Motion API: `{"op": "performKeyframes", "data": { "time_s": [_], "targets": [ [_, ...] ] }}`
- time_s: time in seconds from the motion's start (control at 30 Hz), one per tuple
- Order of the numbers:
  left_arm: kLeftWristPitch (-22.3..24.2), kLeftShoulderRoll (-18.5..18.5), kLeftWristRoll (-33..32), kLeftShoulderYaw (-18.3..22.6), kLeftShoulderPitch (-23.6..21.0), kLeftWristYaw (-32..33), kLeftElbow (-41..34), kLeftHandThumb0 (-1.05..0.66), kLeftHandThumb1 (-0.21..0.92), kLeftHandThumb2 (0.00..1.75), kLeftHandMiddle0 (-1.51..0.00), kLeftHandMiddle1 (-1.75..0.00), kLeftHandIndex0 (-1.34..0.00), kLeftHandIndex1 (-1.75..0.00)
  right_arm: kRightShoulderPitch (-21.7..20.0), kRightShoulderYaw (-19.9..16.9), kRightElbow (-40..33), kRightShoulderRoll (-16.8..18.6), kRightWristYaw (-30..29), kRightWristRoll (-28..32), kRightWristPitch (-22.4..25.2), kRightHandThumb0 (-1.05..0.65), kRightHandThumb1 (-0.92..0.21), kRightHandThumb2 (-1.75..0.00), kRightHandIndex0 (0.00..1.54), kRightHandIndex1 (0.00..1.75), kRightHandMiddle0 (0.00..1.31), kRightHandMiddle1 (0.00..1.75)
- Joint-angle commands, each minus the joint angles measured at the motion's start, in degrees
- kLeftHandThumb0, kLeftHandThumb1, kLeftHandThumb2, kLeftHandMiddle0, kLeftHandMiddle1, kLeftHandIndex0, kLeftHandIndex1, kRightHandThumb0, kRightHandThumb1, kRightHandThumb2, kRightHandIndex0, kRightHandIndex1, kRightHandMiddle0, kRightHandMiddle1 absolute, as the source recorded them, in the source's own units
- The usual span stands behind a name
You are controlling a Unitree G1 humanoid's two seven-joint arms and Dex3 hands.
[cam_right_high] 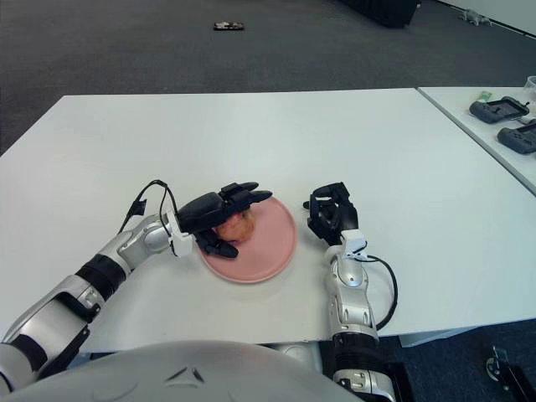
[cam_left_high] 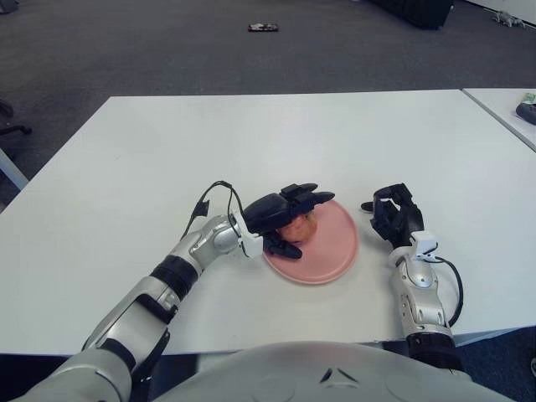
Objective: Put the apple into the plate.
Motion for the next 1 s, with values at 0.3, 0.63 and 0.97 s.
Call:
{"op": "performKeyframes", "data": {
  "time_s": [0.3, 0.63, 0.97],
  "targets": [
    [1.21, 0.52, -0.3, 2.12, 0.91, -0.15, -0.79, -0.98, 0.74, 0.38, 0.0, 0.0, 0.0, 0.0, -0.93, -0.25, 0.36, -0.01, 0.3, 0.47, -0.49, -0.37, -0.73, -0.79, 0.5, 1.26, 0.3, 1.75],
    [-1.79, -0.26, -1.97, 4.74, 0.09, 1.95, 2.62, -1.05, 0.9, 0.22, 0.0, 0.0, 0.0, 0.0, -1.21, -0.36, 0.66, -0.29, 0.69, 0.39, -0.71, -0.37, -0.73, -0.8, 0.5, 1.25, 0.3, 1.75],
    [-1.76, -0.38, -8.8, 8.82, 0.36, -0.42, 4.5, -0.99, 0.86, 0.16, 0.0, 0.0, 0.0, 0.0, -0.57, -0.06, -1.03, -0.08, 0.47, 0.16, 0.08, -0.36, -0.77, -0.74, 0.49, 1.24, 0.28, 1.75]
  ]
}}
